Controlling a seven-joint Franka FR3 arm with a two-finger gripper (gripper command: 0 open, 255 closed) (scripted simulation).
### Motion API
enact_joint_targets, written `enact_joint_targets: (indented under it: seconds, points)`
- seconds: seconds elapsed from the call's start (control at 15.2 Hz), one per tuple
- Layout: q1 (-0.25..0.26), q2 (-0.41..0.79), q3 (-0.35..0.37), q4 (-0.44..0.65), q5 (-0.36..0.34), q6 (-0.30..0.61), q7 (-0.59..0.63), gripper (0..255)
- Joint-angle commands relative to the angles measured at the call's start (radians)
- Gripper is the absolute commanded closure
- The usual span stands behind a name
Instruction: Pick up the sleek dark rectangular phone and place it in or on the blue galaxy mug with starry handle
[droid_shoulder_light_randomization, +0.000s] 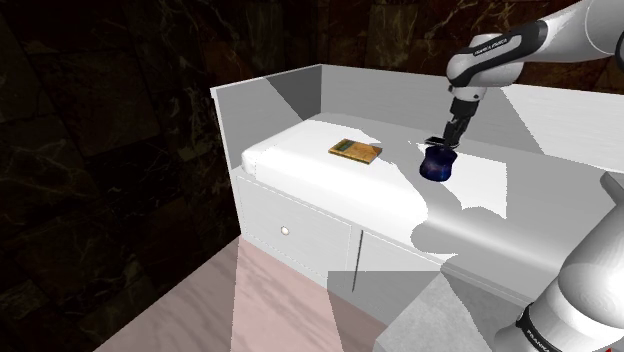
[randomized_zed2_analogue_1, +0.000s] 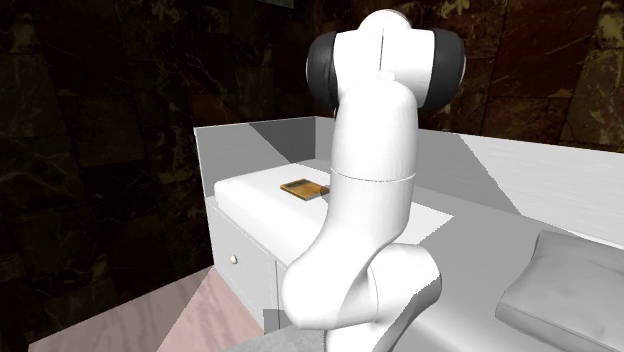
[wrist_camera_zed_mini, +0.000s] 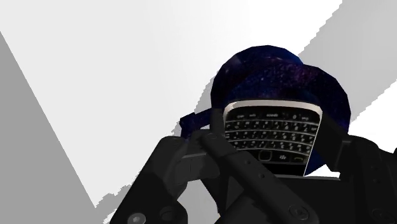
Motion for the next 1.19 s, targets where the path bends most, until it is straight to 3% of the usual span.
enact_joint_targets:
  seconds: [0.0, 0.59, 0.66, 0.99, 1.12]
  points:
    - [0.000, 0.008, 0.000, -0.017, 0.004, 0.024, -0.003, 255]
    - [-0.001, 0.016, -0.001, -0.031, 0.008, 0.045, -0.006, 255]
    - [-0.001, 0.016, -0.001, -0.030, 0.008, 0.045, -0.006, 0]
    - [-0.001, 0.016, -0.001, -0.031, 0.008, 0.045, -0.006, 0]
    - [0.000, -0.006, 0.000, 0.015, -0.003, -0.020, 0.002, 0]
